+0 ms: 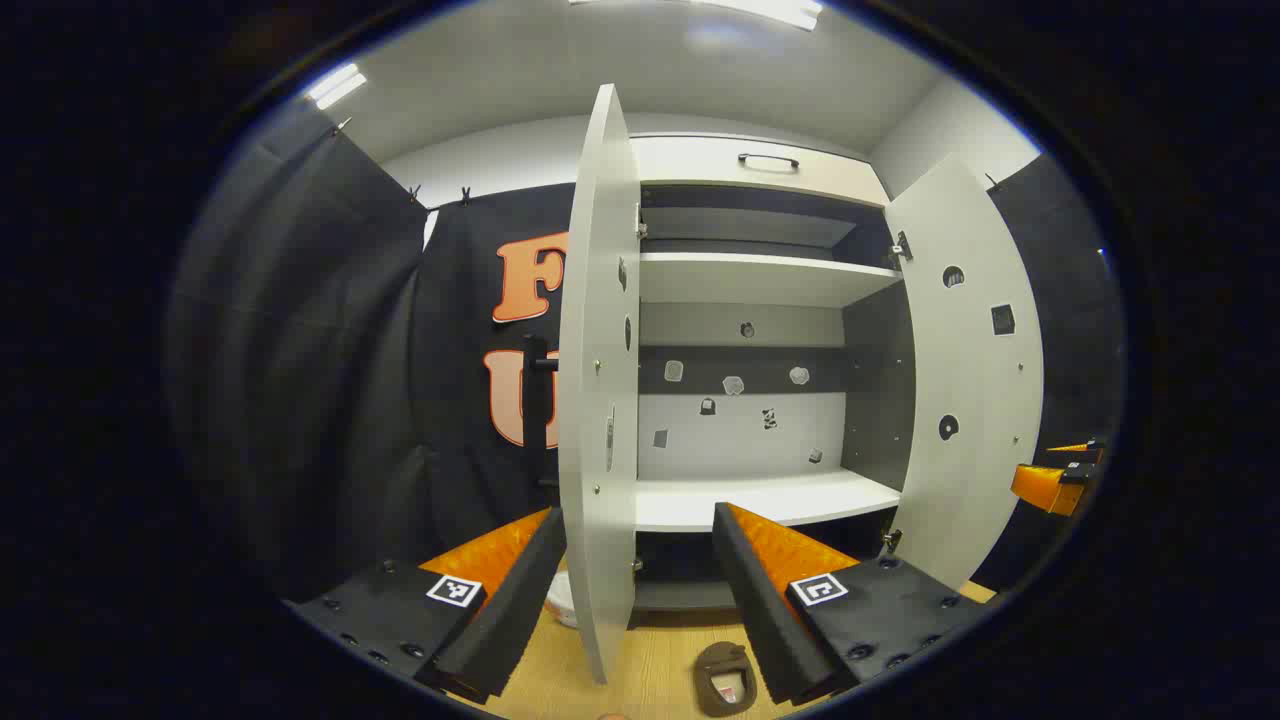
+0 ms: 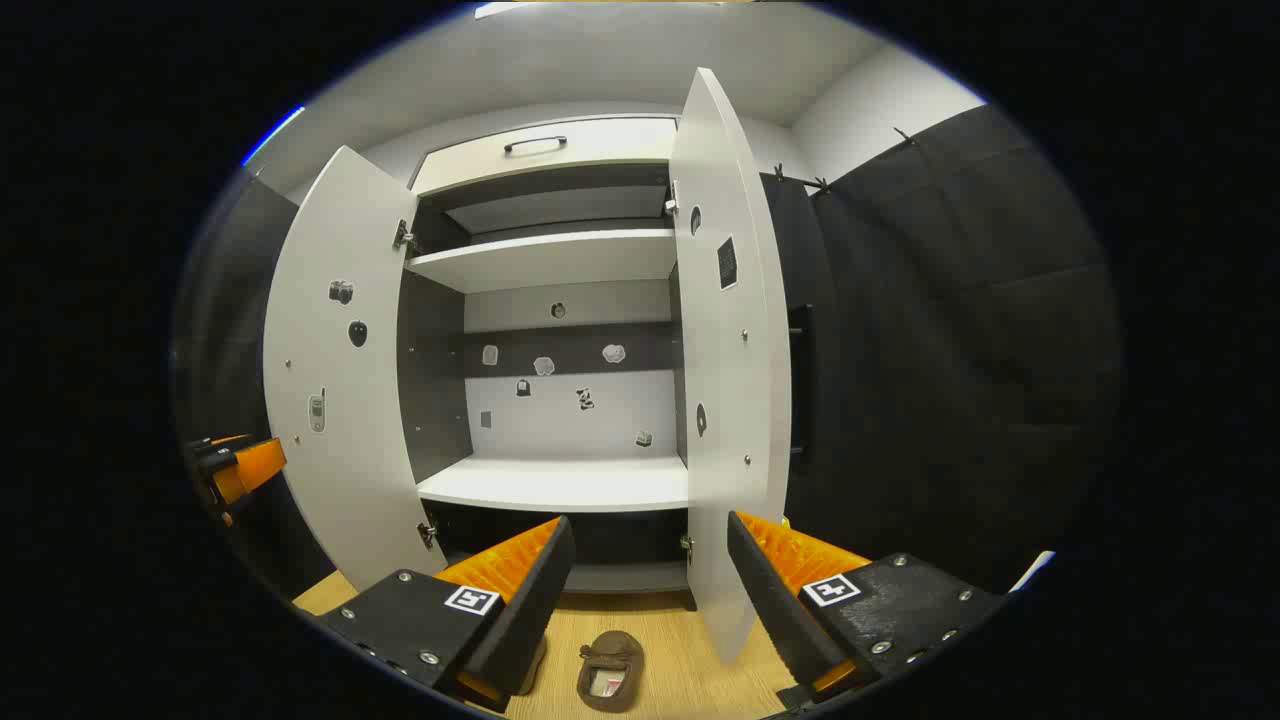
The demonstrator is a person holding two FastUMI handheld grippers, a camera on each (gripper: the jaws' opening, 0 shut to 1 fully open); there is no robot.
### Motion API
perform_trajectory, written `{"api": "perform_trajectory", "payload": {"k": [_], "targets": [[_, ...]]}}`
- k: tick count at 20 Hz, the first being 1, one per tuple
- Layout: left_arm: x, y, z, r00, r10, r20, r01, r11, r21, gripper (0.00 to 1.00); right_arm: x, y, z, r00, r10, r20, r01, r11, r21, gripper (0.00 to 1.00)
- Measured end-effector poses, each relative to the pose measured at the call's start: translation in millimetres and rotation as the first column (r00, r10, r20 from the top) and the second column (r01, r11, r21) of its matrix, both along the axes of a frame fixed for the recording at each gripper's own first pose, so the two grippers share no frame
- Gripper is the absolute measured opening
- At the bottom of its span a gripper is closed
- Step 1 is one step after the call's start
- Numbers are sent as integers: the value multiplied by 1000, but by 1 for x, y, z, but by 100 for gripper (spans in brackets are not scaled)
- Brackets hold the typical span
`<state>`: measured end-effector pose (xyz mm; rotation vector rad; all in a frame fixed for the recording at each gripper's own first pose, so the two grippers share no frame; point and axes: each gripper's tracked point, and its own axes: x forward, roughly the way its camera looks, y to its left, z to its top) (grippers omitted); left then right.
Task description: Grab one shoe with the right hand and put it into the shoe cabinet, grab the other shoe with the left hand and put it into the shoe cabinet; then close the right door with the right hand and the left door with the left hand.
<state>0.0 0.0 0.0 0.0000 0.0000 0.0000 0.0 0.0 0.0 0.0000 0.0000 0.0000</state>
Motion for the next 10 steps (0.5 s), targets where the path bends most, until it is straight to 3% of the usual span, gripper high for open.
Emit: {"api": "perform_trajectory", "payload": {"k": [10], "targets": [[4, -1, 4, 1000, -3, 12, 3, 1000, 6, 93, 5, 0, -1, 1000, -4, -2, 4, 1000, -7, 94]]}}
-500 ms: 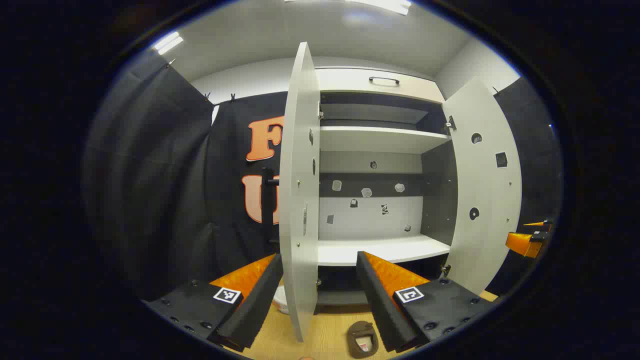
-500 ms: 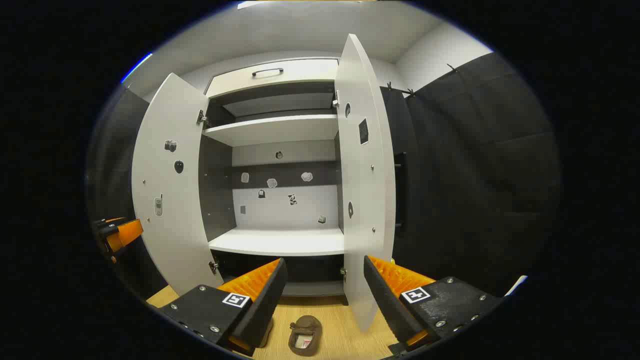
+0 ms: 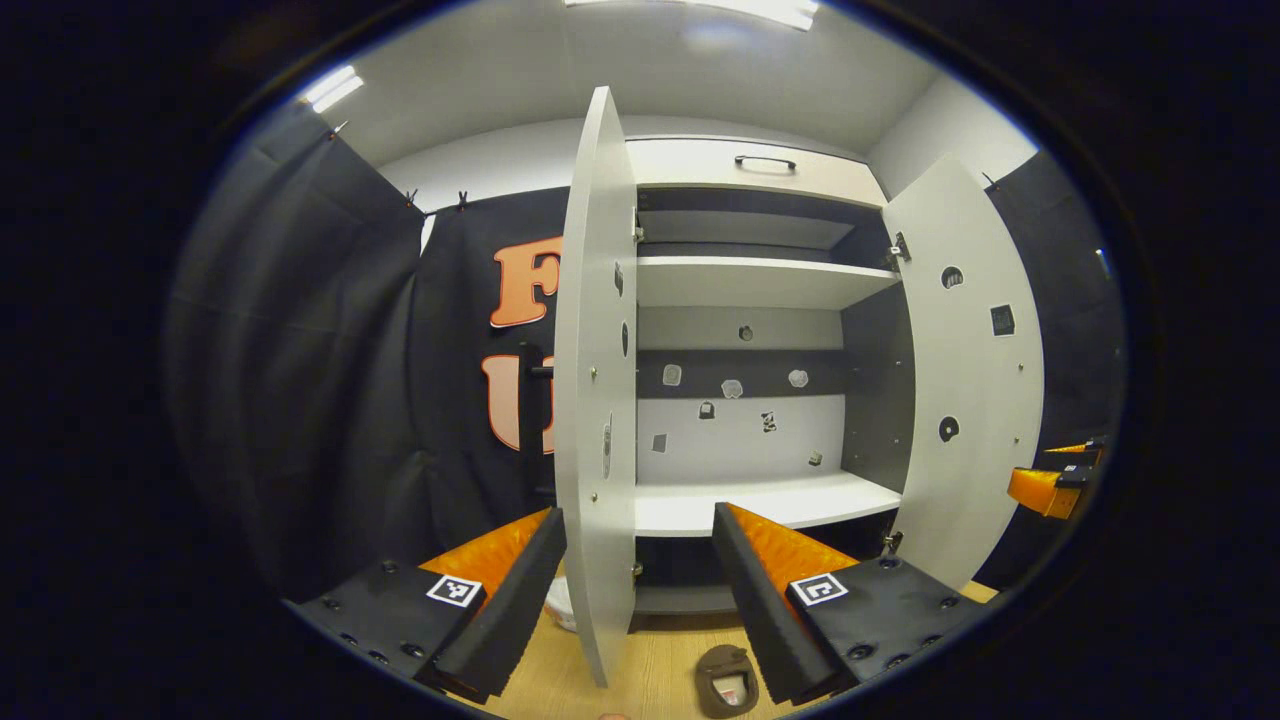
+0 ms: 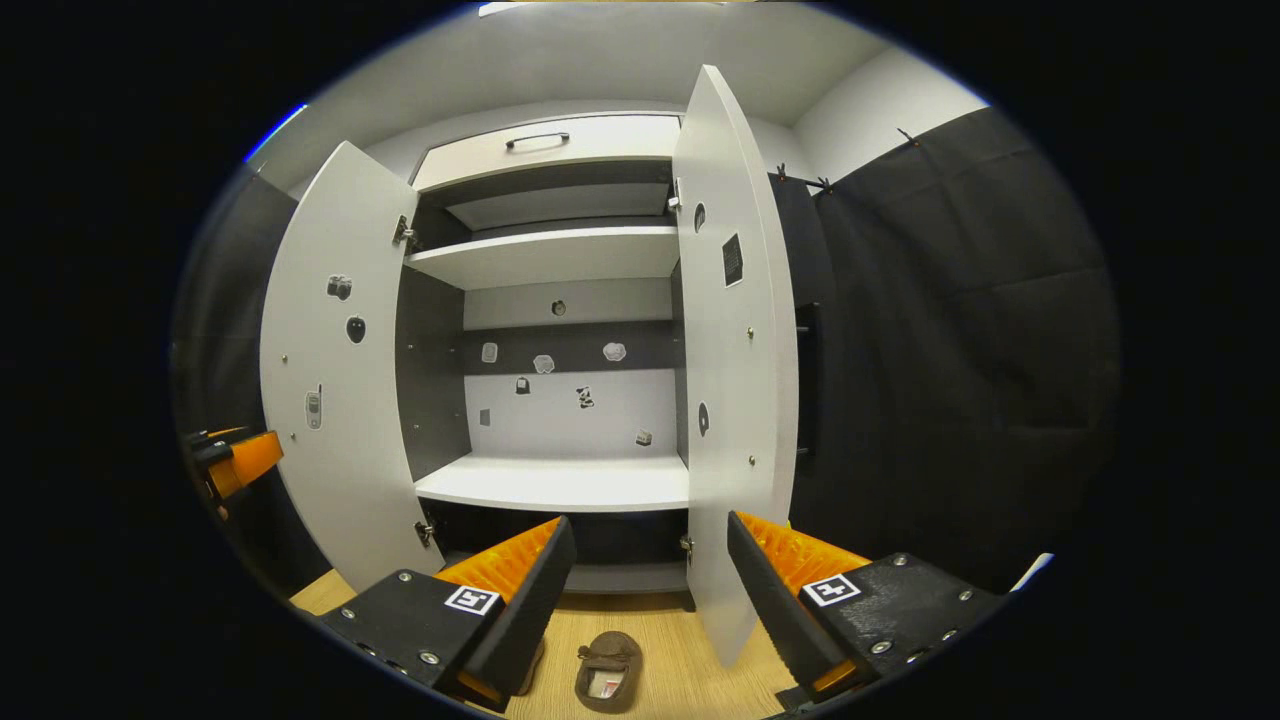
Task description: Grab one shoe with the right hand and put it into the shoe cabinet, grab the other shoe with the left hand and put it into the shoe cabinet; then close the right door with the right hand and the left door with the left hand.
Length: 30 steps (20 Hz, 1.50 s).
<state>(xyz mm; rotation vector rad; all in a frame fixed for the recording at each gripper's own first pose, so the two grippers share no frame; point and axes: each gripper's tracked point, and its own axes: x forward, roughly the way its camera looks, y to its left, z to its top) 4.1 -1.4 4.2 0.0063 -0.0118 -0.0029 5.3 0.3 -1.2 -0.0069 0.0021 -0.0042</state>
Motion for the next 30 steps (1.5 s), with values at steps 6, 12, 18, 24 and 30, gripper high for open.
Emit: {"api": "perform_trajectory", "payload": {"k": [6, 12, 18, 24, 30], "targets": [[1, 0, 1, 1000, 1, -1, -1, 1000, 4, 93, 6, 3, -10, 1000, 1, -22, -1, 1000, 2, 94], [5, 0, 5, 1000, 1, 8, -2, 1000, 15, 96, 15, 13, -42, 996, 19, -84, -19, 1000, 6, 94], [9, 2, 2, 1000, 5, 3, -5, 1000, 19, 96, 33, 31, -129, 971, 54, -232, -55, 998, 2, 94], [10, 13, 0, 1000, 30, 1, -30, 999, 25, 96, 52, 49, -247, 898, 85, -431, -81, 996, 28, 95], [10, 28, -7, 998, 67, -16, -67, 997, 34, 99, 58, 40, -344, 814, 43, -580, -51, 999, 3, 88]]}}
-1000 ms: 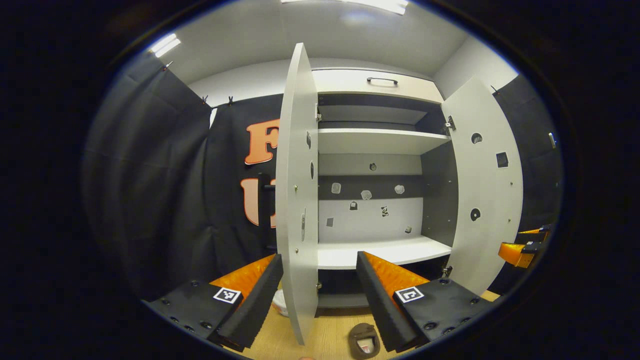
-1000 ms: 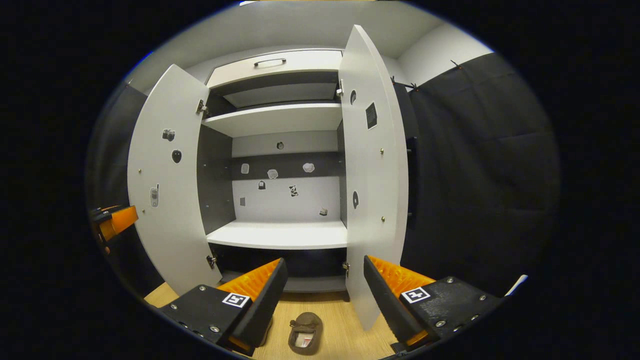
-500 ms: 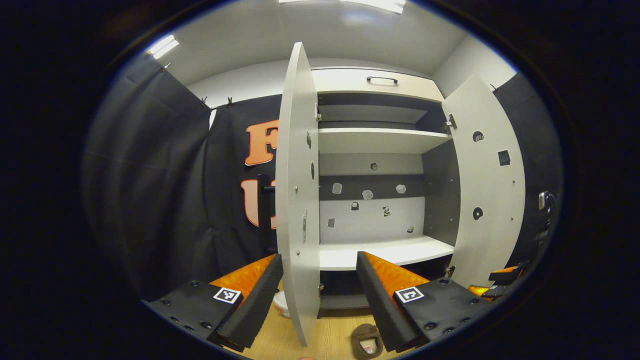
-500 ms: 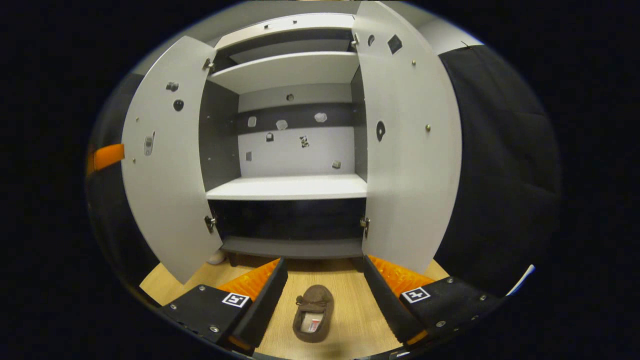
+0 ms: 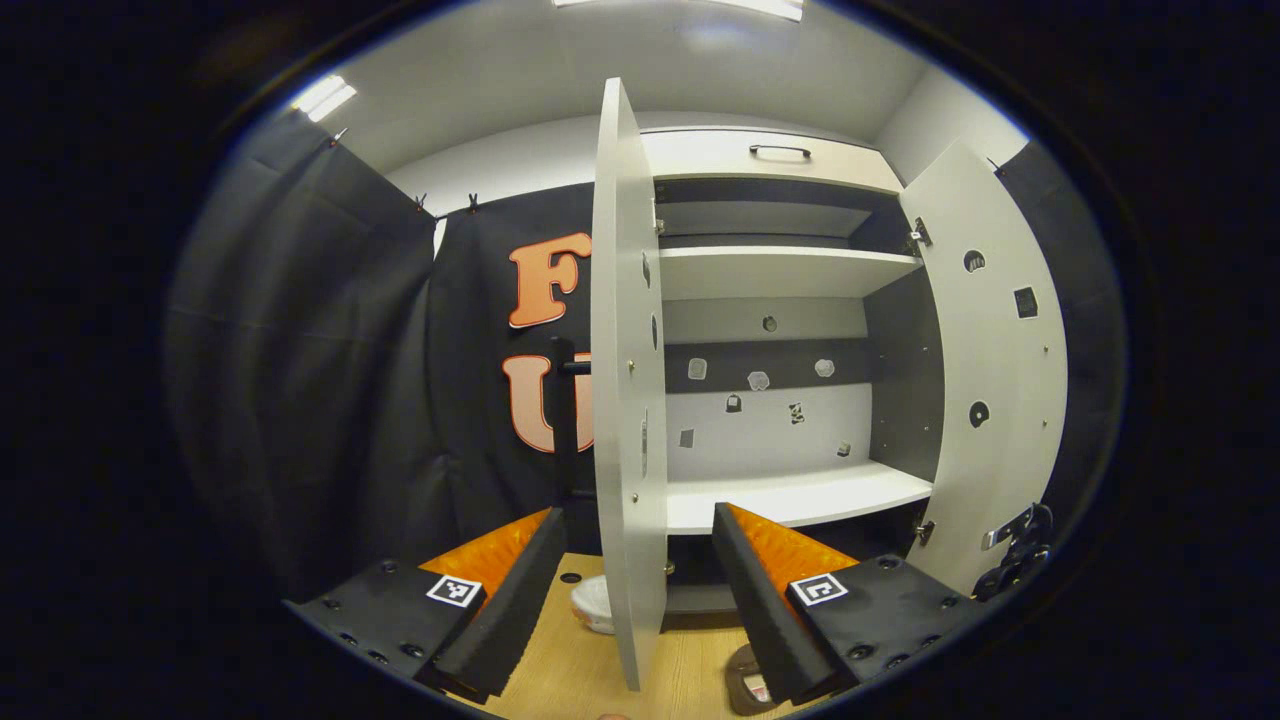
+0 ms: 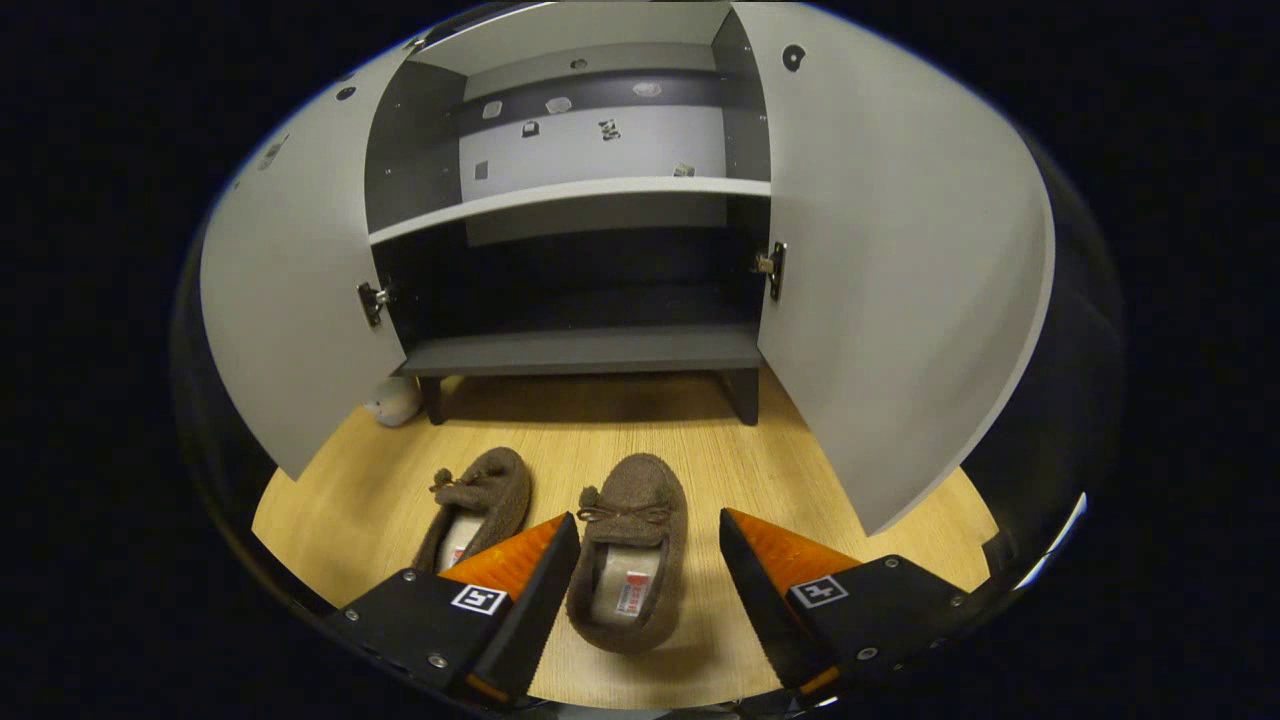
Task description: Grab one shoe with the right hand and put it into the shoe cabinet, grab the other shoe with the left hand and put it into the shoe cabinet; then close the right door with the right hand and the left door with the left hand.
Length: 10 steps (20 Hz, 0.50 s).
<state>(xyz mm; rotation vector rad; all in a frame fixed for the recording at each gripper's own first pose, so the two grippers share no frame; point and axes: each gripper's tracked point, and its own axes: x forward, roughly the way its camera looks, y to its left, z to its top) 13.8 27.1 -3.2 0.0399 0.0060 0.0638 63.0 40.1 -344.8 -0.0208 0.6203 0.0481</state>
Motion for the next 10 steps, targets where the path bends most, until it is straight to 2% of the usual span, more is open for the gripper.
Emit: {"api": "perform_trajectory", "payload": {"k": [1, 3, 4, 5, 6, 8, 9, 10], "targets": [[-1, 2, -1, 1000, 4, -3, -4, 1000, 1, 99, 0, -1, -12, 1000, -5, -23, 5, 1000, -1, 82], [2, 5, -5, 1000, 13, -11, -12, 1000, 5, 93, 3, -3, -35, 998, -17, -63, 17, 1000, -6, 74], [2, 7, -7, 1000, 16, -16, -16, 1000, 8, 99, 4, -5, -48, 996, -25, -87, 23, 1000, -14, 72], [3, 8, -8, 1000, 17, -21, -17, 1000, 10, 93, 4, -8, -58, 993, -34, -112, 32, 999, -19, 68], [3, 8, -9, 1000, 19, -24, -19, 1000, 13, 96, 7, -11, -65, 990, -43, -131, 41, 999, -24, 65], [5, 10, -12, 999, 22, -30, -21, 1000, 19, 96, 12, -16, -80, 987, -66, -146, 60, 997, -41, 57], [6, 11, -13, 999, 23, -32, -22, 1000, 22, 93, 13, -18, -88, 984, -74, -160, 66, 996, -51, 49], [7, 11, -13, 999, 22, -36, -22, 999, 25, 96, 14, -19, -95, 981, -79, -175, 71, 996, -56, 46]]}}
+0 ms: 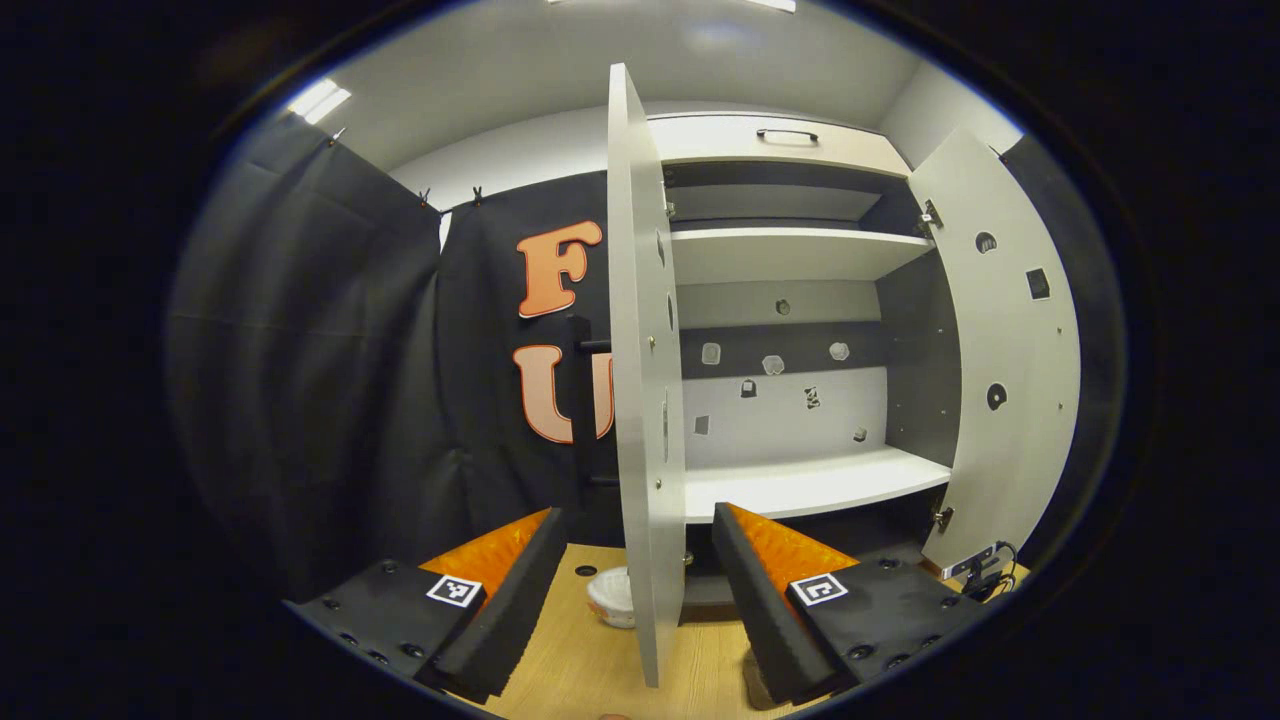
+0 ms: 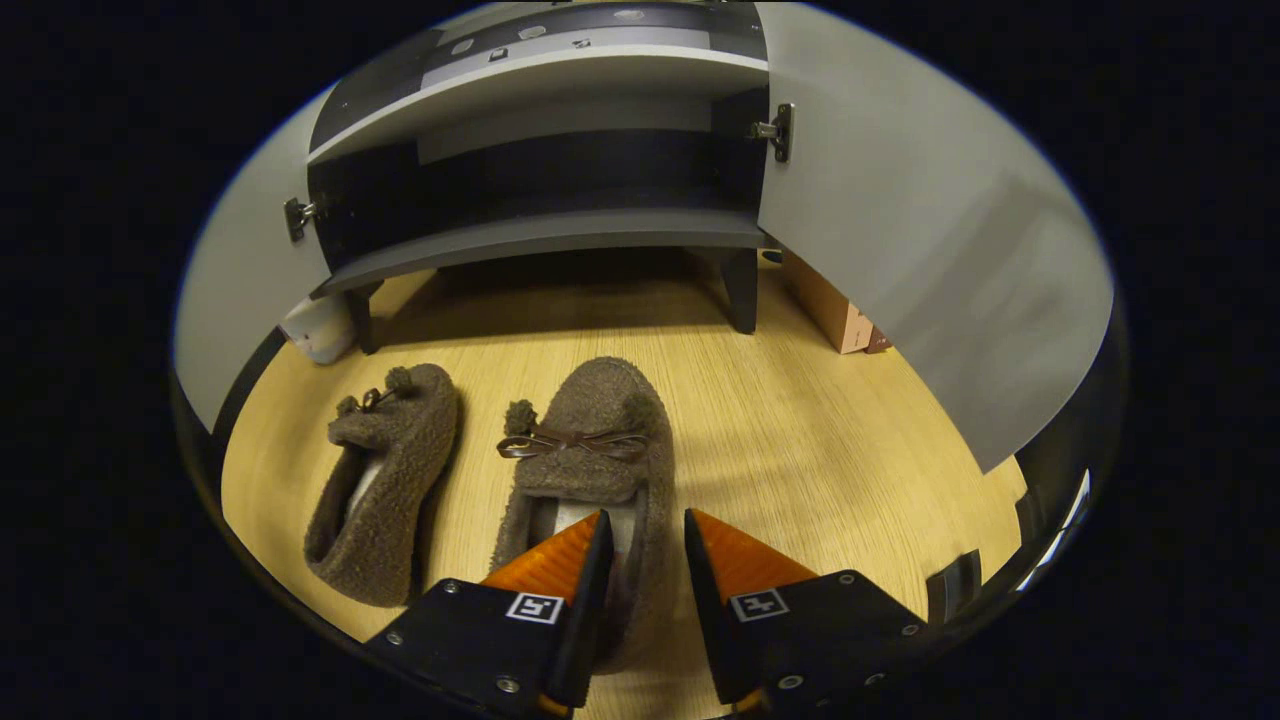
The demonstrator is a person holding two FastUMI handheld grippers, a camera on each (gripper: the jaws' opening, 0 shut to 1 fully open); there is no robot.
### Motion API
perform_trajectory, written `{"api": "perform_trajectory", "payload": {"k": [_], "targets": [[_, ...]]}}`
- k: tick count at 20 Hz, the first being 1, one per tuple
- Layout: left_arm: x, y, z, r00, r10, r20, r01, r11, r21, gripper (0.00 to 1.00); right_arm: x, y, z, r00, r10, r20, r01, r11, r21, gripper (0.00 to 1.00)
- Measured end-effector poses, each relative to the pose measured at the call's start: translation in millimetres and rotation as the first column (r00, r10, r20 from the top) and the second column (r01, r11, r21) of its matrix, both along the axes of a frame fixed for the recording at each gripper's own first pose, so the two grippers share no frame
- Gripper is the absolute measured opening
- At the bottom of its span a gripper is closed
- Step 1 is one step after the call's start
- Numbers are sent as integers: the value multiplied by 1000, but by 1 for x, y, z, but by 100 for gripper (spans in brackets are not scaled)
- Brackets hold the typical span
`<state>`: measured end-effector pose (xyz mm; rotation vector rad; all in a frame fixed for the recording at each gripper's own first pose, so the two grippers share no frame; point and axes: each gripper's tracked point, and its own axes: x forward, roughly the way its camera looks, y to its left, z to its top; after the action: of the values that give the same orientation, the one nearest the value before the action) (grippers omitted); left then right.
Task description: Grab one shoe with the right hand and put it into the shoe cabinet, grab the other shoe with the left hand and put it into the shoe cabinet; then close the right door with the right hand and the left door with the left hand.
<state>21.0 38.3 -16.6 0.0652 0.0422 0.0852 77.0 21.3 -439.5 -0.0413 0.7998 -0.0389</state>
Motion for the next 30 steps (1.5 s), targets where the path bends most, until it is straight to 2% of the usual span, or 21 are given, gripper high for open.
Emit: {"api": "perform_trajectory", "payload": {"k": [2, 4, 7, 8, 11, 14, 17, 19, 24, 26, 27, 30], "targets": [[3, 0, -3, 1000, -3, -9, 3, 1000, 2, 93, 3, 3, -5, 1000, -12, -11, 12, 1000, 22, 39], [3, -1, -5, 1000, -9, -16, 9, 1000, 1, 96, 7, 0, -4, 999, -38, -9, 38, 999, 20, 28], [5, -4, -8, 1000, -23, -21, 23, 1000, -3, 96, 9, -4, 2, 997, -71, -16, 71, 997, 26, 8], [6, -5, -8, 999, -27, -22, 27, 1000, -6, 96, 10, -4, 8, 997, -80, -17, 80, 996, 35, 6], [4, -8, -10, 999, -43, -18, 43, 999, -3, 99, 5, 6, 36, 997, -77, 9, 76, 997, 25, 5], [1, -9, -10, 999, -53, -14, 53, 999, -5, 96, 0, 15, 70, 997, -67, 37, 66, 997, 31, 5], [0, -11, -6, 998, -67, -5, 67, 998, -11, 99, 3, 29, 114, 996, -39, 86, 37, 999, 28, 5], [-2, -10, -4, 997, -76, 4, 76, 997, -13, 96, 4, 42, 148, 991, -22, 131, 16, 999, 44, 5], [-5, -8, 1, 996, -88, 18, 88, 996, -11, 99, 29, 71, 221, 972, -12, 233, -15, 993, 113, 5], [-6, -5, 1, 996, -89, 19, 89, 996, -14, 93, 44, 83, 252, 962, -15, 273, -28, 988, 151, 5], [-5, -4, 0, 996, -89, 19, 89, 996, -18, 96, 54, 88, 267, 954, -13, 298, -36, 986, 161, 4], [-7, 2, 0, 996, -84, 19, 84, 996, -26, 96, 89, 97, 311, 930, -11, 368, -47, 988, 149, 5]]}}
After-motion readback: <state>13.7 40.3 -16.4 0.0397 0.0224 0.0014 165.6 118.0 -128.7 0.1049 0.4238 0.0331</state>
